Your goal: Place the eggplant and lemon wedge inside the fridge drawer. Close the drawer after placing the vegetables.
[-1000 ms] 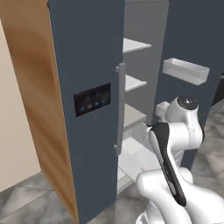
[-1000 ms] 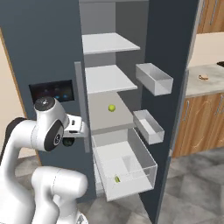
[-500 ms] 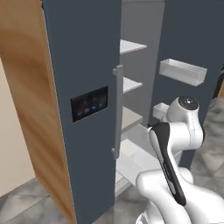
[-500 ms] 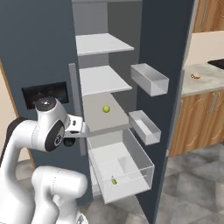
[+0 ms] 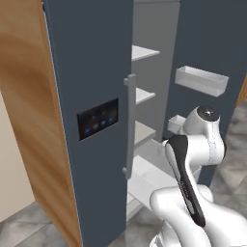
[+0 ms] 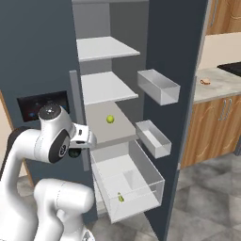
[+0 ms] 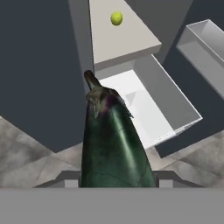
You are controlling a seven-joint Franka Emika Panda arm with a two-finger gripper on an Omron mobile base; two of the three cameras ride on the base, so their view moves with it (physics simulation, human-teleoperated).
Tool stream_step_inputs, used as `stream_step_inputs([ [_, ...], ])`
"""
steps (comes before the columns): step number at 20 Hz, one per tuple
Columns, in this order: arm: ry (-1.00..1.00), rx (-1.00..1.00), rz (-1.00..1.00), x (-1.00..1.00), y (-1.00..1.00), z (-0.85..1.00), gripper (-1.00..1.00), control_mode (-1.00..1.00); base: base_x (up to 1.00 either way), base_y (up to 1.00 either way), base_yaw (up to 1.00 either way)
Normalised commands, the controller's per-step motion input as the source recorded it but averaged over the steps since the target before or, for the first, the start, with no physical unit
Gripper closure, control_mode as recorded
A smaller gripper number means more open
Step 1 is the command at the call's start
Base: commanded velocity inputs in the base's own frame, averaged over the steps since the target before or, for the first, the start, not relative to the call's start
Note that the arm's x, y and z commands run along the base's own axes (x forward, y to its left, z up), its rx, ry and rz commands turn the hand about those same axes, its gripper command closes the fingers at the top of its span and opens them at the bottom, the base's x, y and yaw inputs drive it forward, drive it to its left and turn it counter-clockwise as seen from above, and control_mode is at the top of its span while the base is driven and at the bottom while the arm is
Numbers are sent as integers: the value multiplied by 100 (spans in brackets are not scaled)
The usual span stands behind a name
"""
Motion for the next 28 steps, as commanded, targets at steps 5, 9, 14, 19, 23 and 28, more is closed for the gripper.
stream_step_inputs([
  [5, 0, 0, 0, 0, 0, 0, 100, 100, 34, 0, -5],
  [9, 6, 3, 0, 78, -20, -18, 100, -100, 0, 0, 0],
  [14, 22, 2, -1, 86, -47, -44, 100, -100, 0, 0, 0],
  [19, 24, 0, 0, 72, -43, -51, 100, -100, 0, 0, 0],
  [23, 20, 0, 0, 56, -39, -63, 100, -100, 0, 0, 0],
  [28, 8, 0, 0, 33, -15, -69, 100, -100, 0, 0, 0],
])
